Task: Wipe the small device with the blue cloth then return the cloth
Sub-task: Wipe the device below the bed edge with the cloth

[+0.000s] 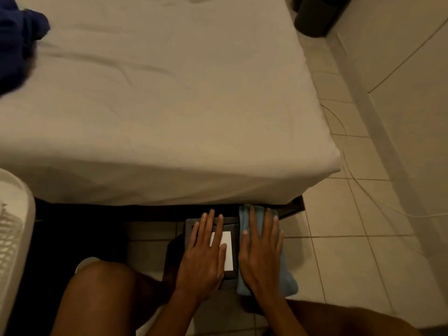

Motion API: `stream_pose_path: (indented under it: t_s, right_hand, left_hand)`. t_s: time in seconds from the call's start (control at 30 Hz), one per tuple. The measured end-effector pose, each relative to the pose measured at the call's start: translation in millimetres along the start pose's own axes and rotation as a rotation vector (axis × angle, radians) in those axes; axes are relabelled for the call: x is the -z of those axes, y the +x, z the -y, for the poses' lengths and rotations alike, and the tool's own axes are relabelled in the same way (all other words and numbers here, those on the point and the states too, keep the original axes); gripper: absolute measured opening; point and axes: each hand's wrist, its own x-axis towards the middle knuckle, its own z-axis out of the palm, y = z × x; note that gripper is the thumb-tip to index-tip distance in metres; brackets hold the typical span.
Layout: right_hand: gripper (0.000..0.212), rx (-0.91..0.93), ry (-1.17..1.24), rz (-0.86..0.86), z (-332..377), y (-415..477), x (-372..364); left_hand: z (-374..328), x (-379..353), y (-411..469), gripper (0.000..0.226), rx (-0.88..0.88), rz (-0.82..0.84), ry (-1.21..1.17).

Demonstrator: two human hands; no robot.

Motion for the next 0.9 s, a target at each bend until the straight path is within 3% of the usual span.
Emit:
stream_pose_path:
  t_s: [0.13,0.3,0.47,0.6,0.77,0.9]
  right_hand:
    - [0.061,0.13,0.017,0.06,-10.6,-35.2,1.7]
    - [0.061,0.009,0.042,0.019,-1.0,-7.0,2.4]
    - [0.06,0.154,0.003,0.071,-18.9,-38.2,0.8]
    - [0.059,0.015,-0.013,0.038,0.8,-6.2,4.3]
    - [0.056,0.173,0.04,0.197,-22.8,-44.0,13.4]
    - [0.058,0.027,0.042,0.08,-1.7,-3.8,15.1]
  left_hand:
    - [-0.9,1.2,-3.1,0.062,0.007,0.005,-0.015]
    - [0.9,0.0,-2.0,0.062,-0.008,-0.017,-0.013]
    - [-1.3,-0.3,-2.8,0.063,-0.001,-0.011,-0.085]
    - [-0.2,-0.3,0.3,0.062,-0.008,-0.024,-0.013]
    - [-1.9,1.9,-2.6,0.061,-0.006,-0.005,-0.041]
    - [0.0,1.9,-0.2,0.061,-0.017,-0.034,-0.009]
